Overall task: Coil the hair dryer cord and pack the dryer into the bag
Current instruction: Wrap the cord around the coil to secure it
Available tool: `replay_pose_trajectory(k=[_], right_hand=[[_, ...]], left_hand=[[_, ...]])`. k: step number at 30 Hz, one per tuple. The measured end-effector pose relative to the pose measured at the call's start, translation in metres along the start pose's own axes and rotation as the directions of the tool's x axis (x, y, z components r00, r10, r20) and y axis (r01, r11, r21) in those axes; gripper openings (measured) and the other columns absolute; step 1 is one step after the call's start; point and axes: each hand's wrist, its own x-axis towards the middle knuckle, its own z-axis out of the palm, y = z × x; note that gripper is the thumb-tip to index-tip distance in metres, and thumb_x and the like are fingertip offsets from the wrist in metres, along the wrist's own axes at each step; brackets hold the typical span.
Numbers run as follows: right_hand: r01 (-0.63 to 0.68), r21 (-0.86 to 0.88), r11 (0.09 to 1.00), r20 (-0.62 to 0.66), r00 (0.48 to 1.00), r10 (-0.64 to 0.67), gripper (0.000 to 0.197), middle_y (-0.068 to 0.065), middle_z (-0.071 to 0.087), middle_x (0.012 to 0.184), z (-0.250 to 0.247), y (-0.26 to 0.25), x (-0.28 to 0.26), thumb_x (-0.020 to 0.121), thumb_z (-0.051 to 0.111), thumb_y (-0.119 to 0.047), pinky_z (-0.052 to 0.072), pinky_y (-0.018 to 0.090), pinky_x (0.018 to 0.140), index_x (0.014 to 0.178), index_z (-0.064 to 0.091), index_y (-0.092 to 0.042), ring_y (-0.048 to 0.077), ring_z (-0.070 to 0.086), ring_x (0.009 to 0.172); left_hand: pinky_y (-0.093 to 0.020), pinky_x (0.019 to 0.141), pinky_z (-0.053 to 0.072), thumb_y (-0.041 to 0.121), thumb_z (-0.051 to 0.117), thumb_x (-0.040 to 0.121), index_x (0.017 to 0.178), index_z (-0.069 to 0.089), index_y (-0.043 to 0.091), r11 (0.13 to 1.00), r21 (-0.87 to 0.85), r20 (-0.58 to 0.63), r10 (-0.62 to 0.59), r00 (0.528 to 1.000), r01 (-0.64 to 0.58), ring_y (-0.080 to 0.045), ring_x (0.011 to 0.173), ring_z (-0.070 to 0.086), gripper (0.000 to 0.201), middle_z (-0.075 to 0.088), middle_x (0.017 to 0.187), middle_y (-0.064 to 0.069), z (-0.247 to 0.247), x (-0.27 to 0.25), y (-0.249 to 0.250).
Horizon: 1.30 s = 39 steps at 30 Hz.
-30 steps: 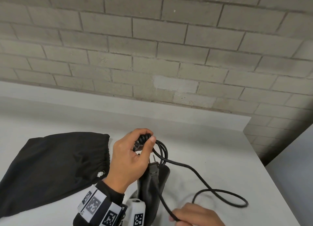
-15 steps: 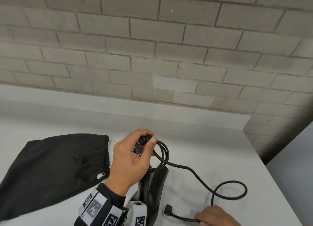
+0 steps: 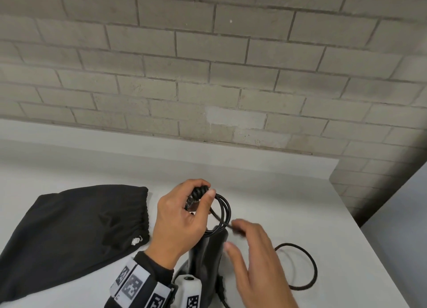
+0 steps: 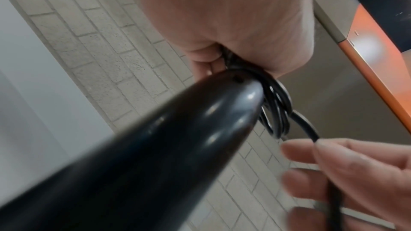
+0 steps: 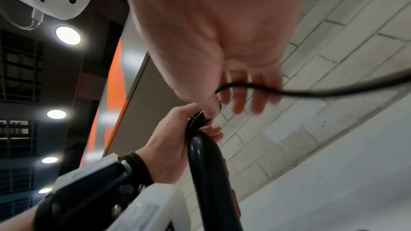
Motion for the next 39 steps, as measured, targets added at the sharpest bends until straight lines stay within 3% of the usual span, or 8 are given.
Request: replay_pose_trajectory(k=[6, 11, 15, 18, 24, 28, 32, 39], right_hand=[[0.217, 0.021, 0.976, -0.249, 0.947, -0.205, 0.009, -0.012, 0.058, 0.088, -0.037, -0.018, 0.026, 0.093, 0.061, -0.018, 0.037, 0.003, 0.068, 0.097, 0.069, -0.018, -0.002, 0.053, 0.075], [0.215, 0.108, 0.971, -0.303, 0.937, -0.174, 0.007, -0.005, 0.060, 0.080, -0.059, -0.029, 0.063, 0.090, 0.067, -0.016, 0.039, 0.008, 0.062, 0.094, 0.073, -0.018, 0.009, 0.052, 0.063], [0.127, 0.274, 0.953, -0.247, 0.967, -0.058, 0.009, -0.003, 0.064, 0.081, -0.056, -0.029, 0.081, 0.087, 0.071, -0.014, 0.042, 0.011, 0.063, 0.089, 0.074, -0.023, 0.013, 0.057, 0.068], [0.013, 0.410, 0.912, -0.180, 0.981, 0.067, 0.011, -0.006, 0.069, 0.082, -0.048, -0.023, 0.084, 0.087, 0.071, -0.015, 0.047, 0.020, 0.066, 0.086, 0.075, -0.025, 0.009, 0.059, 0.068], [-0.274, 0.735, 0.620, 0.026, 0.925, 0.378, 0.008, 0.005, 0.057, 0.074, -0.024, -0.013, 0.072, 0.089, 0.067, -0.011, 0.047, 0.030, 0.061, 0.092, 0.071, -0.018, 0.015, 0.051, 0.060], [-0.304, 0.739, 0.602, 0.057, 0.917, 0.394, 0.011, 0.011, 0.064, 0.081, -0.011, -0.010, 0.058, 0.093, 0.063, -0.015, 0.048, 0.036, 0.066, 0.088, 0.073, -0.015, 0.022, 0.056, 0.070], [-0.256, 0.734, 0.629, 0.100, 0.957, 0.273, 0.034, 0.007, 0.066, 0.076, -0.014, -0.012, 0.042, 0.083, 0.066, -0.049, 0.046, 0.035, 0.066, 0.095, 0.073, -0.017, 0.020, 0.055, 0.067], [-0.298, 0.651, 0.698, 0.225, 0.954, 0.198, 0.015, 0.014, 0.071, 0.089, -0.018, -0.012, 0.036, 0.079, 0.075, -0.013, 0.052, 0.055, 0.087, 0.093, 0.072, -0.017, 0.031, 0.066, 0.083]], left_hand=[[-0.016, 0.057, 0.052, 0.033, 0.061, 0.093, 0.095, 0.069, 0.011, 0.999, -0.031, 0.053, 0.045, 0.998, -0.043, -0.008, 0.060, 0.069, 0.023, 0.066, 0.075, 0.006, -0.002, 0.001, 0.001], [-0.020, 0.055, 0.052, 0.032, 0.061, 0.094, 0.095, 0.069, 0.022, 0.989, -0.138, 0.131, 0.070, 0.989, -0.052, -0.011, 0.056, 0.069, 0.012, 0.066, 0.080, 0.010, 0.000, 0.000, 0.007], [-0.028, 0.053, 0.054, 0.043, 0.063, 0.093, 0.095, 0.069, 0.019, 0.975, -0.195, 0.183, 0.139, 0.973, -0.103, -0.012, 0.056, 0.067, 0.025, 0.064, 0.078, 0.012, -0.003, 0.000, 0.008], [-0.017, 0.058, 0.051, 0.036, 0.076, 0.082, 0.093, 0.070, 0.015, 0.976, -0.167, 0.193, 0.173, 0.966, -0.141, -0.008, 0.061, 0.064, 0.024, 0.065, 0.077, 0.013, -0.004, 0.001, 0.008], [-0.012, 0.058, 0.045, 0.028, 0.068, 0.088, 0.090, 0.069, 0.008, 0.978, -0.133, 0.164, 0.184, 0.969, -0.163, -0.007, 0.060, 0.058, 0.020, 0.062, 0.073, 0.010, 0.001, -0.003, 0.006], [-0.009, 0.060, 0.042, 0.028, 0.065, 0.089, 0.094, 0.067, 0.015, 0.979, -0.143, 0.139, 0.168, 0.976, -0.148, -0.001, 0.060, 0.056, 0.013, 0.057, 0.074, 0.026, 0.003, -0.005, 0.008], [-0.013, 0.060, 0.044, 0.038, 0.061, 0.093, 0.098, 0.063, 0.024, 0.984, -0.125, 0.117, 0.142, 0.983, -0.127, -0.004, 0.059, 0.059, 0.015, 0.058, 0.072, 0.023, 0.002, -0.006, 0.007], [-0.018, 0.063, 0.051, 0.031, 0.061, 0.092, 0.097, 0.066, 0.013, 0.990, -0.087, 0.086, 0.119, 0.989, -0.112, -0.005, 0.067, 0.066, 0.020, 0.065, 0.076, 0.017, 0.003, -0.006, 0.005]])
